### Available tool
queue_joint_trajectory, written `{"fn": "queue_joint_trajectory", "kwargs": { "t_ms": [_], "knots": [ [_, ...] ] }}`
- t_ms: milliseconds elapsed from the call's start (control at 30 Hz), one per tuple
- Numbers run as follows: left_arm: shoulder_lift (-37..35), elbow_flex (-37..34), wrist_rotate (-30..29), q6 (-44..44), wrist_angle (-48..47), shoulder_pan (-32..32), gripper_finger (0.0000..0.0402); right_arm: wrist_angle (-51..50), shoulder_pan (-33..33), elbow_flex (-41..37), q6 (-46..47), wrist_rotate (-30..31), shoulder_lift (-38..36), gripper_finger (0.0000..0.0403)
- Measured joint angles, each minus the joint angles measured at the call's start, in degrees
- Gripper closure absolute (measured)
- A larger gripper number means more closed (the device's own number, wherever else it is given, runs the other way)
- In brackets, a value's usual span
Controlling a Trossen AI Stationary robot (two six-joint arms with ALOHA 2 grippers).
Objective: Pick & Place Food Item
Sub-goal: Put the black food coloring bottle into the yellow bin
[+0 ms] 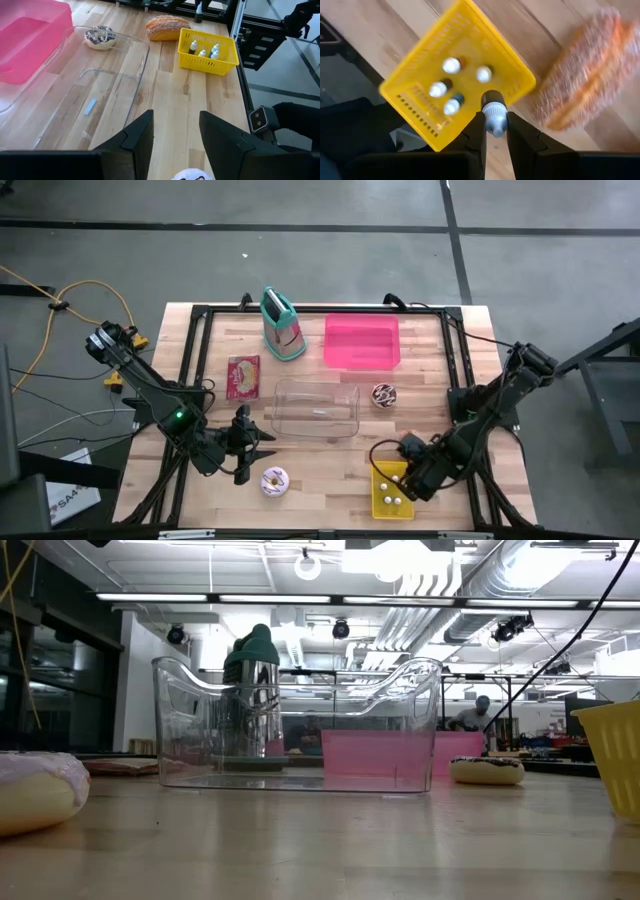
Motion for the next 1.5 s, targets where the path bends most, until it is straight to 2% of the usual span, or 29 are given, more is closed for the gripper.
{"fn": "queue_joint_trajectory", "kwargs": {
  "t_ms": [300,500,800,1500],
  "knots": [
    [0.01,0.0,0.0,0.0,0.02,0.0,0.0249,5.7,-8.39,0.01,-15.3,-1.26,2.15,0.0355],
    [0.02,0.0,0.0,0.0,0.02,0.0,0.0249,9.26,-11.0,0.02,-21.27,-2.1,3.02,0.0355],
    [0.02,0.0,0.0,0.0,0.02,0.0,0.0249,8.92,-10.76,0.02,-23.72,-1.32,3.1,0.0355],
    [0.01,0.0,0.0,0.0,0.02,0.0,0.0249,11.84,-7.38,0.02,-26.79,-0.69,10.72,0.0355]
  ]
}}
